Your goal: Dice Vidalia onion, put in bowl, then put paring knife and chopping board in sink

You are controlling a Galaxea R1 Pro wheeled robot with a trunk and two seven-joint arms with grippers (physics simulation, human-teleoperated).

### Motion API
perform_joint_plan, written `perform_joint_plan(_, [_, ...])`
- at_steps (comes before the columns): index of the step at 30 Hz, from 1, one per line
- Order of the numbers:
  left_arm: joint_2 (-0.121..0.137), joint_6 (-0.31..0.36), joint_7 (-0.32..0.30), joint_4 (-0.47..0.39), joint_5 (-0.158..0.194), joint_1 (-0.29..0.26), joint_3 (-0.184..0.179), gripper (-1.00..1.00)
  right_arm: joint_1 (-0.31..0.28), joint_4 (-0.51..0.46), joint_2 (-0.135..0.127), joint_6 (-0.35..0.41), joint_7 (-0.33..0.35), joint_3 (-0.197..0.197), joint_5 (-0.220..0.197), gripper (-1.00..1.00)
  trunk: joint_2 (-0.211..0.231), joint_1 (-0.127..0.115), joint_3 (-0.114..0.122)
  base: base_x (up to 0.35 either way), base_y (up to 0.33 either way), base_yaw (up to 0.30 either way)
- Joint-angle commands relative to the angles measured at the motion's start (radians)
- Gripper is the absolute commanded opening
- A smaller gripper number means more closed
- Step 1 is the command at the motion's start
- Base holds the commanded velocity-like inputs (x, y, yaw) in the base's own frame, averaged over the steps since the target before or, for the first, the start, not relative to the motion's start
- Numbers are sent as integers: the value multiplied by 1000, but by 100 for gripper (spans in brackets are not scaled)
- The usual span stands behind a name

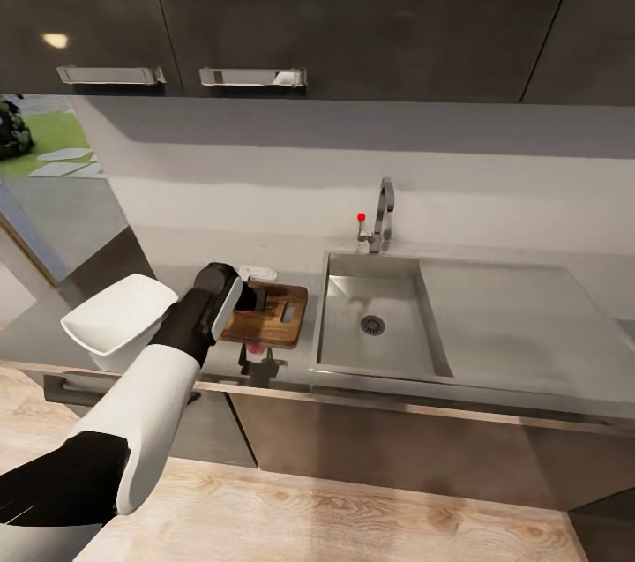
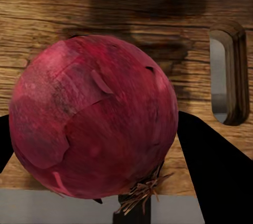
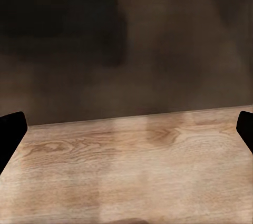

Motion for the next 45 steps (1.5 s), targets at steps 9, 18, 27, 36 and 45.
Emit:
perform_joint_plan(9, [1, 3, 6, 2, 1, -1, -1, -100, -1, 1, 0, -3, 1, -9, 7, 100, -2, 1, -2, 168, 85, 0])
perform_joint_plan(18, [3, 3, 6, 5, 1, -1, -1, -100, -1, 1, 0, -3, 1, -9, 7, 100, -2, 1, -2, 38, 22, 0])
perform_joint_plan(27, [1, 3, 6, 22, 1, -1, -3, -100, -1, 1, 0, -2, 1, -9, 7, 100, -2, 1, -2, 1, 1, 0])
perform_joint_plan(36, [-4, 1, 6, 56, 1, -1, -3, -100, -1, 1, 0, -2, 1, -9, 7, 100, -2, 1, -2, 0, 0, 0])
perform_joint_plan(45, [-4, -1, 6, 65, 1, -1, -3, -100, -1, 1, 0, -2, 1, -9, 7, 100, -2, 1, -2, 0, 0, 0])
